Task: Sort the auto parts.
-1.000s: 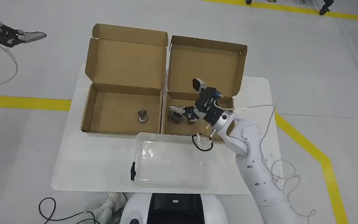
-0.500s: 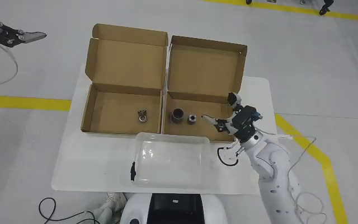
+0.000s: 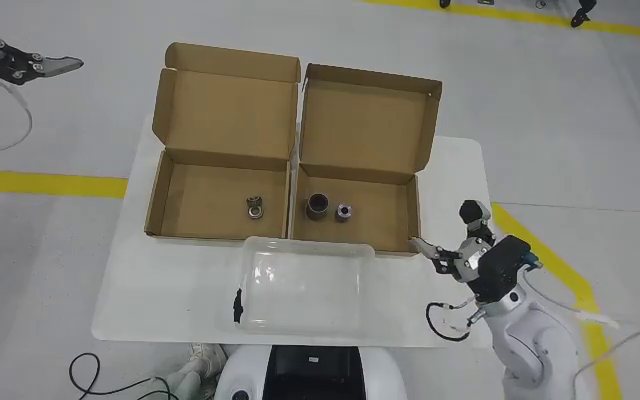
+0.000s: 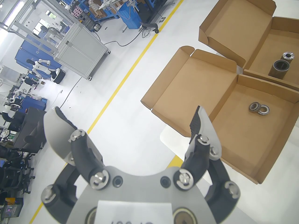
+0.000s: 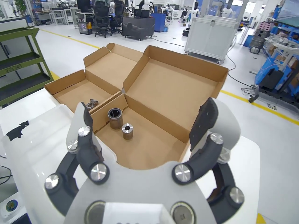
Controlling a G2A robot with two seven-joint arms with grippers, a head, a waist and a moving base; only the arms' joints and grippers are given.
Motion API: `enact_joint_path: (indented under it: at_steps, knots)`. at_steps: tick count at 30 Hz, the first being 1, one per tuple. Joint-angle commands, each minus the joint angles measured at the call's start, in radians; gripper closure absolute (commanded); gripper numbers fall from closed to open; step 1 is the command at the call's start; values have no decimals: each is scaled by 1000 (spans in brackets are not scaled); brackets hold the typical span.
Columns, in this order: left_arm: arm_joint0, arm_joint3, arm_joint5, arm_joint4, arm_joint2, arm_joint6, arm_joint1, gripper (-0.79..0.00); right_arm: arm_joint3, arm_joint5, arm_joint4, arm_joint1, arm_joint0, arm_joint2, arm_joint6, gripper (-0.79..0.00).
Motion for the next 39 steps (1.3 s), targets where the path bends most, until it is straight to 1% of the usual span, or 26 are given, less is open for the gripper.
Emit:
enact_joint_path:
  at_steps: [1, 6, 9, 11, 39]
  knots:
    - [0, 0, 0, 0, 0, 0, 0, -785, -35, 36, 4, 0, -53, 23, 3, -785]
    - [0, 0, 0, 0, 0, 0, 0, -785, -84, 42, 10, 3, -137, 66, -95, -785]
    - [0, 0, 0, 0, 0, 0, 0, -785, -89, 45, -1, 4, -163, 78, -155, -785]
    - [0, 0, 0, 0, 0, 0, 0, -785, -84, 69, -2, 4, -175, 78, -180, -785]
    - [0, 0, 0, 0, 0, 0, 0, -784, -84, 69, -1, 4, -175, 78, -180, -785]
